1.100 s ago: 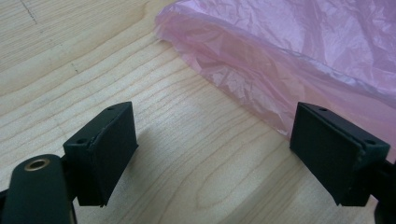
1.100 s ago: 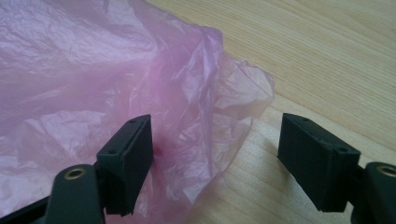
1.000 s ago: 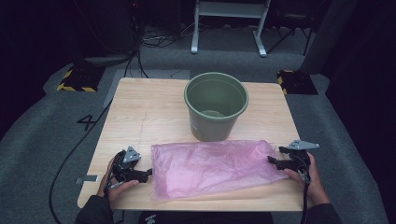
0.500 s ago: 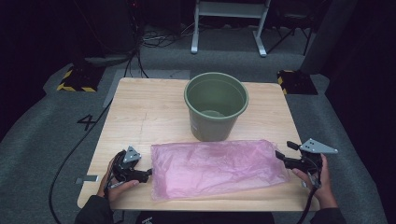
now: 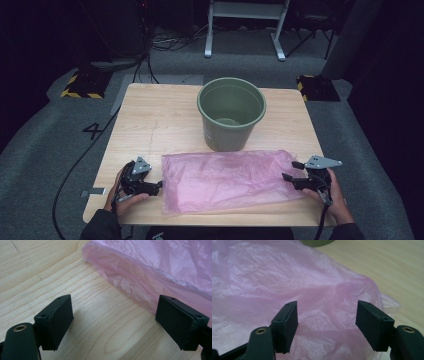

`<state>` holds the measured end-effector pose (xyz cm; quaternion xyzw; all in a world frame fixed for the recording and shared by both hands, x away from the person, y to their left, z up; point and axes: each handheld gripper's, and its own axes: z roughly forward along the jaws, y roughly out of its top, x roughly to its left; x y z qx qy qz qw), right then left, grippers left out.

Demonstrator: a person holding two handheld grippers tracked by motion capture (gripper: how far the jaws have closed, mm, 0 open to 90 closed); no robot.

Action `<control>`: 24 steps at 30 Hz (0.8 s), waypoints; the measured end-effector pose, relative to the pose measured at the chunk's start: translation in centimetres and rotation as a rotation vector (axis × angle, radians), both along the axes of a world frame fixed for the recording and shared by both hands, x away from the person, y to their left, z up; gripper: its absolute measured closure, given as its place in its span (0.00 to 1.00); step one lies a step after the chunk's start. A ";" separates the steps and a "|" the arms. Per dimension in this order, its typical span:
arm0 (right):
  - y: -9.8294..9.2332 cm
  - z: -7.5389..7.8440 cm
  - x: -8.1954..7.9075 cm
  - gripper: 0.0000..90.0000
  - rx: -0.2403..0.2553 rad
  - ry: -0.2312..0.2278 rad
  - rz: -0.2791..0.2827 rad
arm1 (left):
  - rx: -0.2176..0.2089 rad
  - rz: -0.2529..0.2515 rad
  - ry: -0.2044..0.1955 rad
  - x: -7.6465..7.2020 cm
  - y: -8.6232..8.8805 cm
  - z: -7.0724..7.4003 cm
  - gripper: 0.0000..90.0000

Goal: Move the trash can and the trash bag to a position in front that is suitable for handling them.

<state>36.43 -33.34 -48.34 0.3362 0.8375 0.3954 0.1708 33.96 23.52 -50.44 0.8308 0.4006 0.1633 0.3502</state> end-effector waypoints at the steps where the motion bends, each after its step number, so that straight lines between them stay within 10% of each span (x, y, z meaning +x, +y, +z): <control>1: 0.2 -0.3 0.0 0.40 -0.007 0.009 0.008 | 0.000 0.000 -0.001 0.0 0.0 0.0 0.16; 11: 0.6 -1.4 0.8 0.64 -0.043 0.022 0.023 | 0.000 0.000 0.001 -0.1 -0.2 0.0 0.16; 24: 0.0 -1.2 3.2 0.63 -0.143 -0.050 -0.117 | 0.004 -0.004 -0.002 0.1 -0.5 0.0 0.15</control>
